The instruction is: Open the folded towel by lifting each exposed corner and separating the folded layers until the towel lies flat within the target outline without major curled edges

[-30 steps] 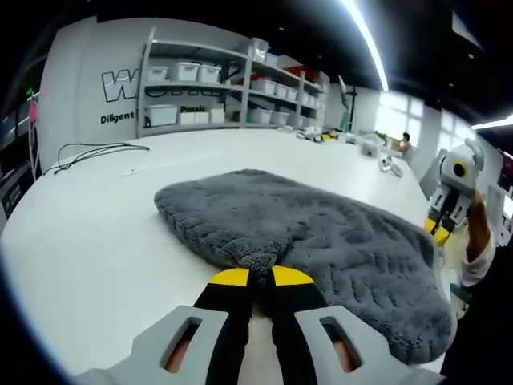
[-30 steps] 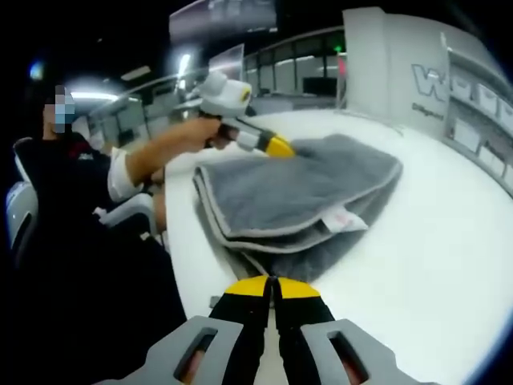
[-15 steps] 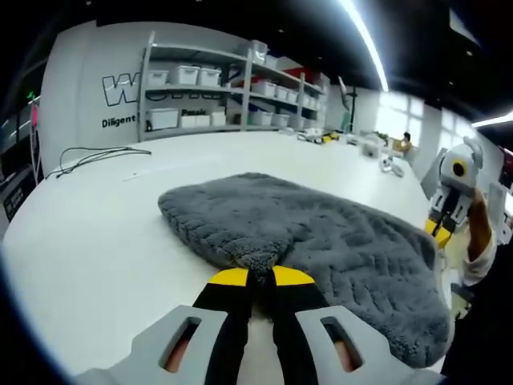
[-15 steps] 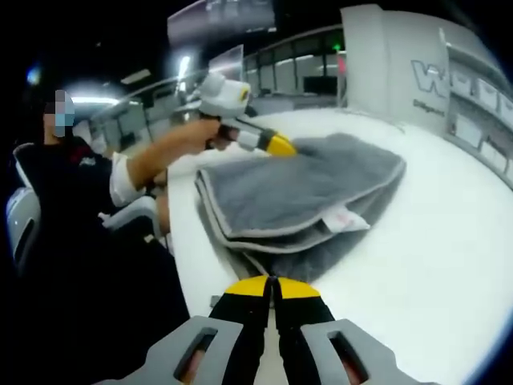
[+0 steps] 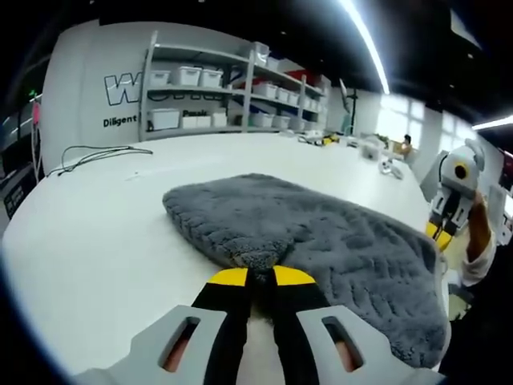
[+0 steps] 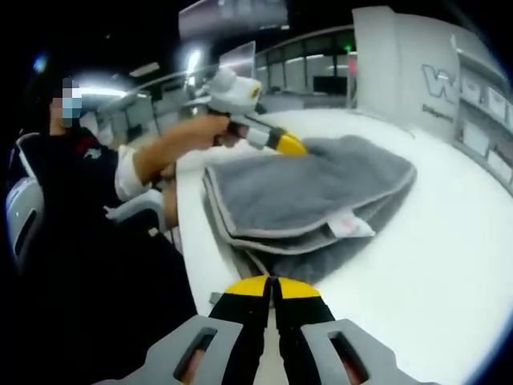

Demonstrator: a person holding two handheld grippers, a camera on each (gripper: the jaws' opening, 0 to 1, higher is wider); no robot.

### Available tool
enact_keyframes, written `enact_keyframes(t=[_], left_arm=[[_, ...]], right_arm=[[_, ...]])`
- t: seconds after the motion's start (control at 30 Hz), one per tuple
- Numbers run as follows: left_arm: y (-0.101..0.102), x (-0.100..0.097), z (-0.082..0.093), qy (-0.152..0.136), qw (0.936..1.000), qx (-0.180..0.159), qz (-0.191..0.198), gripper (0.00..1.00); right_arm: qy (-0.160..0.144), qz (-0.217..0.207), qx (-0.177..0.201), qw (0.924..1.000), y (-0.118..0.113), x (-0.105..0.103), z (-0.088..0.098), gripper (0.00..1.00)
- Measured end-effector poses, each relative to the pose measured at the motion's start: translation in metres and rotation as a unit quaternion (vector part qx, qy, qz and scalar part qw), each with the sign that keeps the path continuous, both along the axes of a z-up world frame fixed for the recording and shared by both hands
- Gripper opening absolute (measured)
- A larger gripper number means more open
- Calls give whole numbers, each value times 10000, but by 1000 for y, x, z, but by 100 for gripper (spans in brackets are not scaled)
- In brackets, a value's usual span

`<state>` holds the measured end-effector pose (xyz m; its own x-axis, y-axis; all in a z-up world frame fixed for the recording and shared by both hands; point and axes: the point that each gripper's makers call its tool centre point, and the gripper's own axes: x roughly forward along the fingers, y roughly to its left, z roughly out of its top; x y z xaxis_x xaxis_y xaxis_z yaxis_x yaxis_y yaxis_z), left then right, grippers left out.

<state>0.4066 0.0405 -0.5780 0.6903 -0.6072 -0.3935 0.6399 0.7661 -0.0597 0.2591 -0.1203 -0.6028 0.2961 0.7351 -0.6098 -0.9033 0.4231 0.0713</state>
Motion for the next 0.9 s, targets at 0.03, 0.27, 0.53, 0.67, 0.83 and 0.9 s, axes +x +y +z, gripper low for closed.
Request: enact_keyframes(t=[0.03,0.27,0.53,0.67,0.83,0.9], left_arm=[[0,-3,2,-28,10000,31,11,10],[10,-11,17,-332,9992,201,49,14],[-10,-43,32,-297,9991,-168,-263,24],[-22,-57,34,-287,9986,-236,-384,31],[-38,-76,31,-279,9972,-196,-665,35],[-47,-84,30,-272,9964,-191,-775,34]], right_arm=[[-49,77,-27,10000,0,-1,0,0],[-265,241,50,9993,5,-5,12,0],[-416,325,67,9986,6,-4,16,2],[-454,339,86,9984,5,-5,18,3],[-449,463,143,9978,4,-10,22,3],[-458,523,149,9975,4,-13,23,3]])
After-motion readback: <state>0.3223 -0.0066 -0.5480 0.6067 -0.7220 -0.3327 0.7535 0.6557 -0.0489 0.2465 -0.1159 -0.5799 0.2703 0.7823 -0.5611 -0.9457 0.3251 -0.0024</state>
